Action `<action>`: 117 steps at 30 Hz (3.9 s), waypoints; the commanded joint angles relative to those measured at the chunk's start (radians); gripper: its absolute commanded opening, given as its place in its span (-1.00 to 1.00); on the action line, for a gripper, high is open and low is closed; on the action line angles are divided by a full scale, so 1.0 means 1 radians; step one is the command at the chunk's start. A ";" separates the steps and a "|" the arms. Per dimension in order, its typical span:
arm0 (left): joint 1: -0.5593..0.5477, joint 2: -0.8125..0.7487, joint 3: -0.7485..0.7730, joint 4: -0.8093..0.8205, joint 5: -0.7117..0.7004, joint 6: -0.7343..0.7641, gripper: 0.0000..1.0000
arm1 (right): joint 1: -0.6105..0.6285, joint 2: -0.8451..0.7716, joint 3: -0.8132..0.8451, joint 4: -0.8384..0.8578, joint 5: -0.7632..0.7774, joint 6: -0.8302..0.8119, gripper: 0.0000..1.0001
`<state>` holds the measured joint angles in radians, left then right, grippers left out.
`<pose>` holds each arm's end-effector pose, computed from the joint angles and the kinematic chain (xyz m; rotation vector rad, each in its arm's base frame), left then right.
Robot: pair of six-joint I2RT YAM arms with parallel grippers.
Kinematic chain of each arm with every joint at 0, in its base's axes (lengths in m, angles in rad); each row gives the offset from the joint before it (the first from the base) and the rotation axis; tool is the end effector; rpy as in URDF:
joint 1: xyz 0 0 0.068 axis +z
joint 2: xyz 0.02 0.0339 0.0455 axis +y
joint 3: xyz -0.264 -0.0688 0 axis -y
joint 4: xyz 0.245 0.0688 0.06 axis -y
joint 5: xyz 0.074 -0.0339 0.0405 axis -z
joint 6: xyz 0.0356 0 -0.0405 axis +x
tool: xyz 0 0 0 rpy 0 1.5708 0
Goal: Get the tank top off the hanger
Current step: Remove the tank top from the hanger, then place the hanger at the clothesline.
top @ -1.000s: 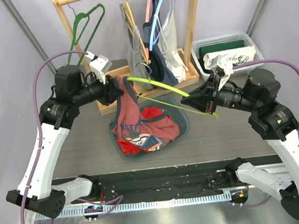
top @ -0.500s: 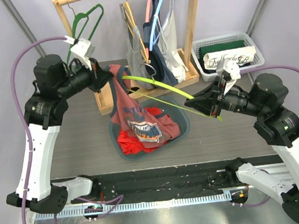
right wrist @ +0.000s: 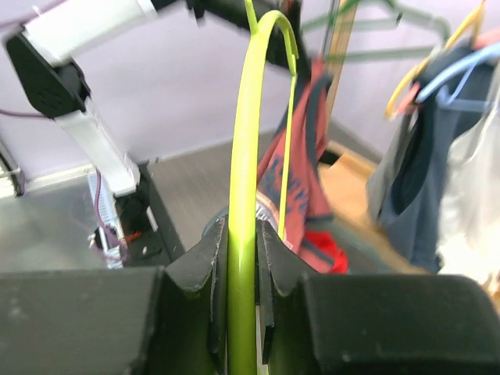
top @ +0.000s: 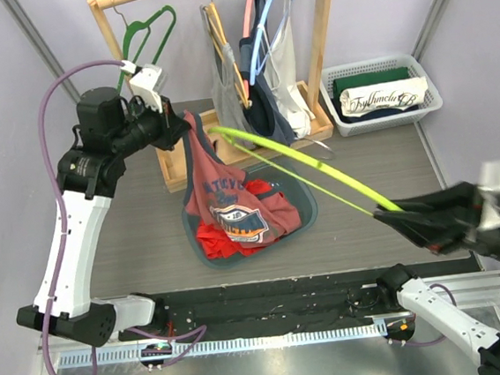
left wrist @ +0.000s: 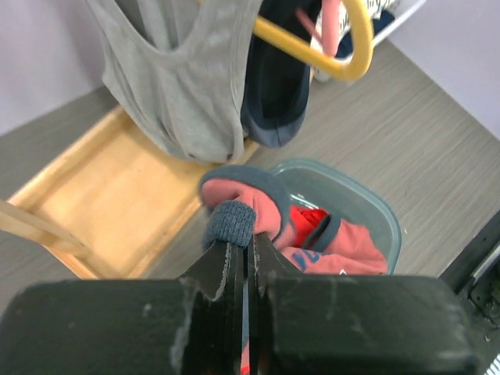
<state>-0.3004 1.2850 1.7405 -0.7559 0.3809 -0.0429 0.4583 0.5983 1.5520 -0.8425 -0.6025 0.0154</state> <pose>0.2267 -0.0841 0.4968 0.5043 1.8228 -0.5914 -0.0113 0.0169 0.5082 -0.8093 1.3031 0.8178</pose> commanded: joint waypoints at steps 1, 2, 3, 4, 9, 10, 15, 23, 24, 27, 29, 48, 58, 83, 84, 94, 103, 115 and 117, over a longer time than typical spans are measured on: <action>-0.011 -0.026 -0.064 0.043 0.061 0.028 -0.99 | 0.032 0.004 0.118 0.025 0.125 -0.011 -0.98; -0.014 -0.029 -0.079 0.043 0.079 0.029 -0.99 | 0.040 0.015 0.122 0.037 0.147 -0.011 -0.98; -0.023 -0.045 -0.102 0.041 0.101 0.038 -1.00 | 0.049 0.021 0.119 0.049 0.171 -0.009 -0.98; -0.046 -0.055 -0.154 0.037 0.119 0.066 -1.00 | 0.059 0.043 0.112 0.081 0.199 -0.002 -0.98; -0.169 -0.084 -0.305 -0.037 0.058 0.245 -1.00 | 0.063 0.142 0.077 0.183 0.201 0.040 -0.98; -0.198 -0.079 -0.315 -0.058 0.014 0.308 -1.00 | 0.063 0.161 0.077 0.203 0.188 0.046 -0.98; -0.353 -0.056 -0.338 -0.059 -0.154 0.409 -0.99 | 0.063 0.245 0.048 0.289 0.150 0.075 -0.98; -0.451 -0.006 -0.484 -0.011 -0.249 0.425 -1.00 | 0.063 0.314 0.052 0.333 0.256 0.101 -0.98; -0.459 -0.007 -0.543 0.009 -0.258 0.428 -1.00 | 0.063 0.331 0.056 0.341 0.295 0.110 -0.98; -0.491 -0.004 -0.631 0.052 -0.304 0.436 -1.00 | 0.062 0.372 0.077 0.350 0.332 0.129 -0.98; -0.516 0.010 -0.665 0.088 -0.347 0.439 -1.00 | 0.063 0.393 0.094 0.355 0.366 0.144 -0.98; -0.597 0.238 -0.743 0.112 -0.586 0.443 0.76 | 0.063 0.521 0.177 0.249 0.643 0.090 -0.98; -0.597 0.126 -0.538 -0.037 -0.576 0.311 0.99 | 0.063 0.534 0.237 0.235 0.519 0.142 -0.98; -0.597 -0.119 -0.251 -0.293 -0.645 0.431 0.99 | 0.459 1.193 0.942 0.232 1.032 0.126 -0.98; -0.597 -0.134 -0.259 -0.284 -0.646 0.434 0.99 | 0.473 1.204 0.951 0.230 1.062 0.121 -0.98; -0.595 -0.182 -0.322 -0.280 -0.629 0.434 0.99 | 0.533 1.290 1.010 0.318 1.276 0.046 -0.98; -0.597 -0.211 -0.326 -0.275 -0.625 0.416 0.99 | 0.533 1.455 1.049 0.611 1.406 -0.094 -0.98; -0.595 -0.256 -0.345 -0.278 -0.620 0.414 0.99 | 0.499 1.500 1.007 0.770 1.279 -0.051 -0.98; -0.595 -0.263 -0.360 -0.278 -0.619 0.414 0.99 | 0.493 1.512 1.005 0.780 1.239 -0.042 -0.98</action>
<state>-0.8982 1.0546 1.3991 -1.0473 -0.2501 0.3740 0.9653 2.1387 2.5519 -0.1909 0.7048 -0.0505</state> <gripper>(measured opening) 0.996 0.200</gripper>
